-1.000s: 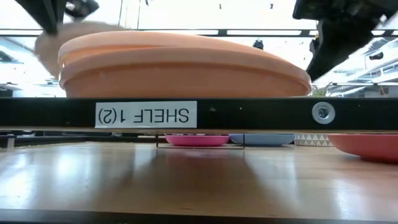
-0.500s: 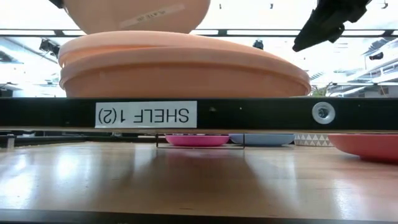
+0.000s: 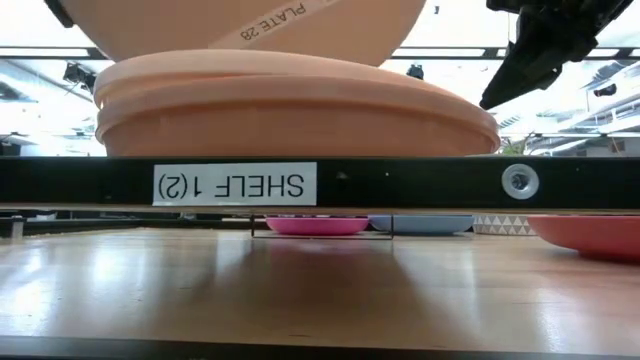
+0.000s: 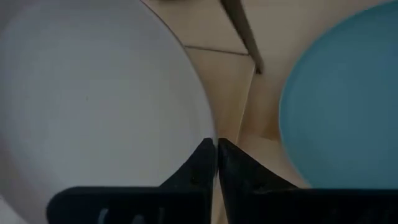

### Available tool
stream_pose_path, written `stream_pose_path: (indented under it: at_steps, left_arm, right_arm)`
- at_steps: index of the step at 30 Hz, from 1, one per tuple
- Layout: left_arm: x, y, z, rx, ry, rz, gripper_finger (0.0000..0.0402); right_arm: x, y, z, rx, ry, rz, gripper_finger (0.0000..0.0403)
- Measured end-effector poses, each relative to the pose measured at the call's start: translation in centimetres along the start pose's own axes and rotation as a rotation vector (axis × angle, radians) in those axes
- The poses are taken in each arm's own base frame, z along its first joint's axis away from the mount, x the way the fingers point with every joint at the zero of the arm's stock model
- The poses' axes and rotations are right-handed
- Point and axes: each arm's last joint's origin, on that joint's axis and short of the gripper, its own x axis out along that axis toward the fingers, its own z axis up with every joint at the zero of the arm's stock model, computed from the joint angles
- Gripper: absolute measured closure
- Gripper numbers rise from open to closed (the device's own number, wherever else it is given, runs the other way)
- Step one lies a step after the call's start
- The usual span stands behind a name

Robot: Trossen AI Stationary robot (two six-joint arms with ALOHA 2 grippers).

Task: Place and stack plates onto a shelf
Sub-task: Stack the gray plate on top of the white plate on the shelf

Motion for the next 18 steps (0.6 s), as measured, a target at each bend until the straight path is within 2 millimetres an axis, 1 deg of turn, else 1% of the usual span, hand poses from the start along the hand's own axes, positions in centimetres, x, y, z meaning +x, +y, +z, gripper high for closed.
stream_pose_path:
  at_steps: [6,12,15,18]
  left_arm:
    - [1.4,0.0,0.1,0.025,0.003,-0.014,0.0379]
    - [2.0,0.2,-0.1,0.015,0.004,-0.019,0.0374]
    - [1.9,0.7,-0.4,-0.039,-0.001,0.002,0.0362]
    - [2.0,1.1,-1.0,-0.118,0.008,0.006,0.0342]
  right_arm:
    - [0.0,0.0,0.0,0.0,-0.003,0.002,0.0273]
    - [0.0,0.1,0.1,0.003,-0.005,0.005,0.0273]
    - [0.0,0.1,0.1,0.003,-0.006,0.006,0.0273]
    - [0.0,0.1,0.1,0.007,-0.007,0.011,0.0273]
